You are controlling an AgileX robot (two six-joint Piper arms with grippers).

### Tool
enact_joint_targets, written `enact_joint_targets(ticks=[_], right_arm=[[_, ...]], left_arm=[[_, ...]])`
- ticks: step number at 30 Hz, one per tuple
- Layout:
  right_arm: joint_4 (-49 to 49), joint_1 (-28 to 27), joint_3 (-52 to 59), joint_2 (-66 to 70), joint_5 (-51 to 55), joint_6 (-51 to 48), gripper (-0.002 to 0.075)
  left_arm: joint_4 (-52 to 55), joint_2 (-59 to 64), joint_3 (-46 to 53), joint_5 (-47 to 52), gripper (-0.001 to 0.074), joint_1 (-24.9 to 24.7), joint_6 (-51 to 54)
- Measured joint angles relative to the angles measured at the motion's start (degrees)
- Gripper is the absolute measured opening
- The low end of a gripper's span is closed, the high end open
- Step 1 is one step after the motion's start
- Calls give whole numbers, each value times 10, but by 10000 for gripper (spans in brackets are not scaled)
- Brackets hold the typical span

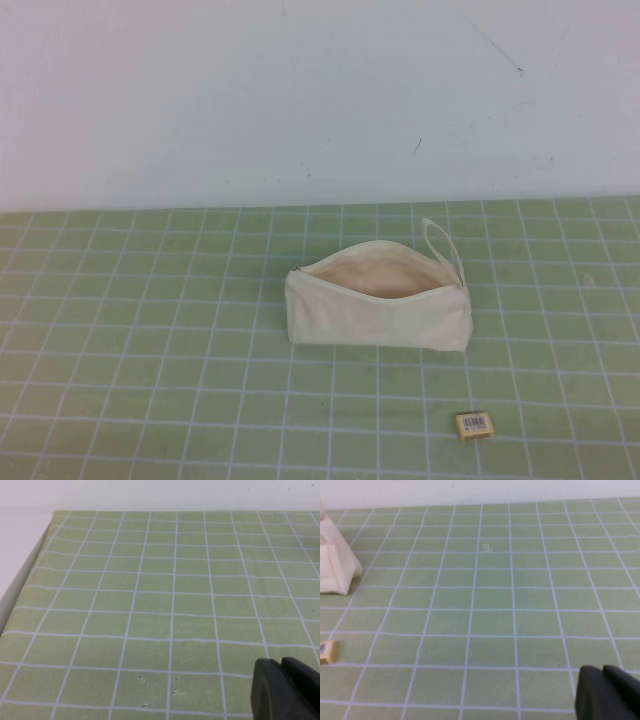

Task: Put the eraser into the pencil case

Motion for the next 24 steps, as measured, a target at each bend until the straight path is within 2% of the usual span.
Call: enact_joint_targets(ticks=[24], right_arm=[[3,0,0,0,0,0,-1]], left_arm=[[0,0,0,0,-1,0,0]])
